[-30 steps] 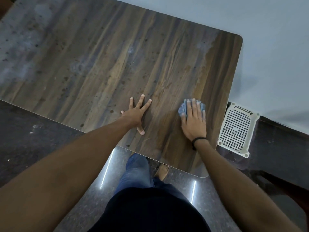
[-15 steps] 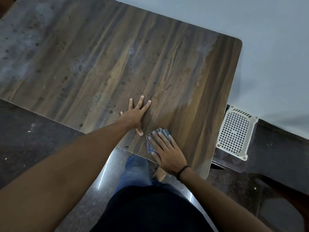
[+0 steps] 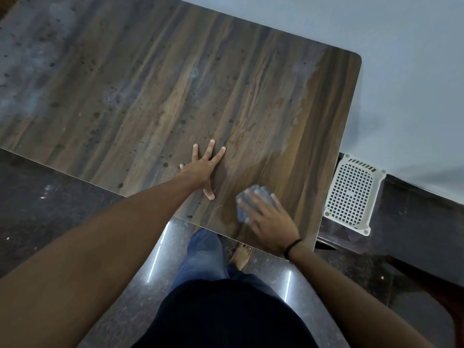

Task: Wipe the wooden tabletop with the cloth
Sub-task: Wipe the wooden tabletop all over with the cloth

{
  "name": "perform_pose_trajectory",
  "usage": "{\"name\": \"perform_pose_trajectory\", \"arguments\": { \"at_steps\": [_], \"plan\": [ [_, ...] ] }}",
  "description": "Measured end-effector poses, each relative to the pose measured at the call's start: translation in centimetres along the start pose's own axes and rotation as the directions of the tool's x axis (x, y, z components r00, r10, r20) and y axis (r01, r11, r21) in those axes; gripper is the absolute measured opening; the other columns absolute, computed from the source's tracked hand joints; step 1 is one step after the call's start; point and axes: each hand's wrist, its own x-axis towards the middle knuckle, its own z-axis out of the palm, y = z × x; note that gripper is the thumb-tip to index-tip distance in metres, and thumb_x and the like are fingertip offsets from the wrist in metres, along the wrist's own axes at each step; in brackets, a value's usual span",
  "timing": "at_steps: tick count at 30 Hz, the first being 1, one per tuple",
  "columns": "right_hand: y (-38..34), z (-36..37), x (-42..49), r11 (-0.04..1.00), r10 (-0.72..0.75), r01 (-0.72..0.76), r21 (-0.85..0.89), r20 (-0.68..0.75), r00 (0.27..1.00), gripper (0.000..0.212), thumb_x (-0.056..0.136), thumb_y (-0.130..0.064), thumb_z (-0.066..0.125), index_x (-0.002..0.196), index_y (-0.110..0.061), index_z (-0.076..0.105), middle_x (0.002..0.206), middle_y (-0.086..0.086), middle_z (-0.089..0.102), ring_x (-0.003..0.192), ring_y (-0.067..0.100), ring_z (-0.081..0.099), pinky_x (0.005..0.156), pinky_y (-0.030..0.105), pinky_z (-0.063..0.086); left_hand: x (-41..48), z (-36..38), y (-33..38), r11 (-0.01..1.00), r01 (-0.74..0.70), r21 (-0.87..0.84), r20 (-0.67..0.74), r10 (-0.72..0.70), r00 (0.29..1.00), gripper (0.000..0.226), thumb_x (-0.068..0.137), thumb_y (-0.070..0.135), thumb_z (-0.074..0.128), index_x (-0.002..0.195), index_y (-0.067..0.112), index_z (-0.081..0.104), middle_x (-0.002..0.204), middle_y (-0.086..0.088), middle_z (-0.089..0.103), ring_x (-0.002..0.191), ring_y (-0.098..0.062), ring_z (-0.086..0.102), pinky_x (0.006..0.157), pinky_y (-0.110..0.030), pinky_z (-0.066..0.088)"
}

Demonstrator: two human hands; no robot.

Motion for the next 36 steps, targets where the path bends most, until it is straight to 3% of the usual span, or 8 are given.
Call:
{"name": "perform_pose_trajectory", "arguments": {
  "at_steps": [4,7,9,14,19,24,30,36],
  "plan": [
    [-0.8,-1.2,3.5,0.853,0.512,-0.494,0.169,-0.085,0.855,0.06,0.108,-0.044,0.031,0.163,-0.028,0.014,0.17,0.004,0.011,0.157,0.025,0.004,0.123,0.059,0.016,-0.1,0.1,-0.2,1.0,-0.001,-0.006,0.004,0.001,1.0,0.155,0.056,0.032,0.097,0.151,0.045,-0.025,0.154,0.012,-0.043,0.145,-0.04,-0.031,0.102,-0.081,0.025],
    [-4.9,0.8,1.7,0.995,0.058,-0.055,0.078,-0.036,0.998,0.06,0.108,-0.044,0.03,0.163,-0.029,0.011,0.171,0.001,0.006,0.157,0.022,0.004,0.123,0.055,0.019,-0.1,0.3,-0.4,1.0,-0.013,0.0,-0.014,0.013,1.0,0.155,0.054,0.036,0.097,0.151,0.045,-0.024,0.155,0.013,-0.042,0.146,-0.04,-0.028,0.101,-0.081,0.026],
    [-1.4,0.2,0.3,0.978,-0.207,0.207,-0.005,0.007,0.978,0.061,0.108,-0.044,0.03,0.163,-0.033,0.007,0.171,-0.003,0.008,0.157,0.019,0.006,0.124,0.052,0.018,0.0,0.3,-0.5,1.0,-0.009,-0.001,-0.018,0.009,1.0,0.155,0.054,0.036,0.097,0.151,0.045,-0.023,0.155,0.013,-0.042,0.147,-0.039,-0.028,0.101,-0.081,0.026],
    [3.8,-1.0,-2.0,0.889,0.448,-0.442,0.116,-0.03,0.894,0.059,0.109,-0.043,0.027,0.163,-0.028,0.011,0.171,0.001,0.006,0.157,0.021,-0.002,0.124,0.058,0.016,0.1,0.2,-0.5,1.0,-0.019,-0.006,-0.005,0.019,1.0,0.155,0.055,0.035,0.097,0.151,0.045,-0.024,0.154,0.013,-0.043,0.145,-0.039,-0.031,0.102,-0.081,0.024],
    [4.2,1.2,-10.0,0.993,-0.106,0.106,-0.049,-0.005,0.994,0.055,0.109,-0.044,0.025,0.162,-0.028,0.018,0.168,0.003,0.021,0.156,0.023,0.015,0.124,0.051,0.018,0.1,0.1,-0.3,1.0,-0.006,-0.004,-0.002,0.006,1.0,0.155,0.055,0.036,0.097,0.151,0.044,-0.024,0.154,0.012,-0.044,0.146,-0.04,-0.029,0.102,-0.081,0.023],
    [3.2,1.4,-9.1,0.858,0.513,-0.503,0.107,-0.116,0.851,0.058,0.106,-0.037,0.034,0.161,-0.024,0.023,0.169,0.002,0.016,0.157,0.021,0.007,0.125,0.055,0.015,0.2,0.0,-0.3,1.0,-0.013,0.008,0.013,0.013,1.0,0.156,0.055,0.038,0.097,0.151,0.043,-0.026,0.154,0.011,-0.044,0.146,-0.041,-0.029,0.101,-0.082,0.023],
    [5.3,1.4,-11.3,0.999,-0.025,0.026,-0.034,0.032,0.999,0.057,0.108,-0.041,0.032,0.162,-0.028,0.02,0.168,0.003,0.018,0.157,0.024,0.011,0.122,0.055,0.024,0.3,0.0,-0.2,1.0,0.002,0.03,0.013,-0.002,1.0,0.156,0.055,0.04,0.096,0.151,0.043,-0.026,0.154,0.01,-0.044,0.145,-0.042,-0.029,0.102,-0.081,0.023],
    [13.0,-2.0,-3.3,0.812,0.561,-0.528,0.249,-0.087,0.823,0.058,0.109,-0.044,0.019,0.163,-0.025,0.011,0.171,0.003,0.002,0.157,0.019,-0.009,0.126,0.053,0.009,0.4,0.0,-0.2,0.999,0.004,0.054,0.015,-0.005,1.0,0.157,0.053,0.045,0.096,0.15,0.042,-0.028,0.155,0.009,-0.044,0.145,-0.044,-0.028,0.102,-0.081,0.024]
  ]
}}
